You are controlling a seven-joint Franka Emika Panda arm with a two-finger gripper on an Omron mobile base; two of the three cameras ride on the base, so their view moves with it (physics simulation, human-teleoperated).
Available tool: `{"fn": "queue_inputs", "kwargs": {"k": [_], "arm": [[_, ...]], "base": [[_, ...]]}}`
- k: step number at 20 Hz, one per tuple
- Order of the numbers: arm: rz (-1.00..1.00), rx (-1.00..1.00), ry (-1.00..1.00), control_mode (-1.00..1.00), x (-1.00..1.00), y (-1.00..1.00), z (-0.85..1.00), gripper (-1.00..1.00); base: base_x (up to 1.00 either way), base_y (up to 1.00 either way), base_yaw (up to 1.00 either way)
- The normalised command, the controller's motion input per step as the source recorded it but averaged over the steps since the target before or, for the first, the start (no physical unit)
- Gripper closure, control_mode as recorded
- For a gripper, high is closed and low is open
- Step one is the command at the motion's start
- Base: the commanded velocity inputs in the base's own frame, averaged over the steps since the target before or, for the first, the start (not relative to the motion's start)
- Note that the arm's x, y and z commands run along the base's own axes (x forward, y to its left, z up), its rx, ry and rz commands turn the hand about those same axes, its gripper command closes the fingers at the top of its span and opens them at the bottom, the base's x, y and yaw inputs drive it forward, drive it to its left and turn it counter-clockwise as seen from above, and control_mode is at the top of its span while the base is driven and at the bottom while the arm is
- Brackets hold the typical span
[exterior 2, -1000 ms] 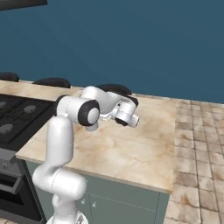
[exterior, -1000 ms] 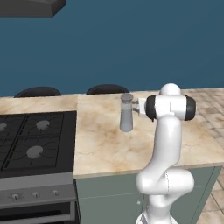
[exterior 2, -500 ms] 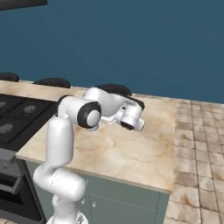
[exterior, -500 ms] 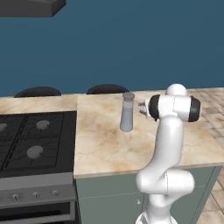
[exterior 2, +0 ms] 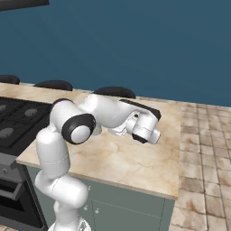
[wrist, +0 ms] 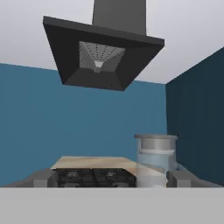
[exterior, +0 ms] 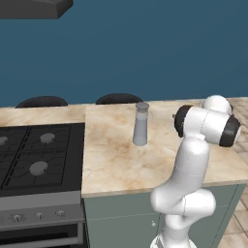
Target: Place the pitcher and cup on the dining counter for serving.
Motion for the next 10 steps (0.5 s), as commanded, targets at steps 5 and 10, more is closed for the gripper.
{"fn": "queue_inputs", "kwargs": {"k": [5, 10], "arm": [[-0.22, -0.21, 0.06, -1.0, -0.99, 0.0, 0.88, -1.0], [-0.19, -0.39, 0.17, -1.0, -0.76, 0.02, 0.71, -1.0]], "base": [[0.0, 0.0, 0.0], [0.0, 0.0, 0.0]]}}
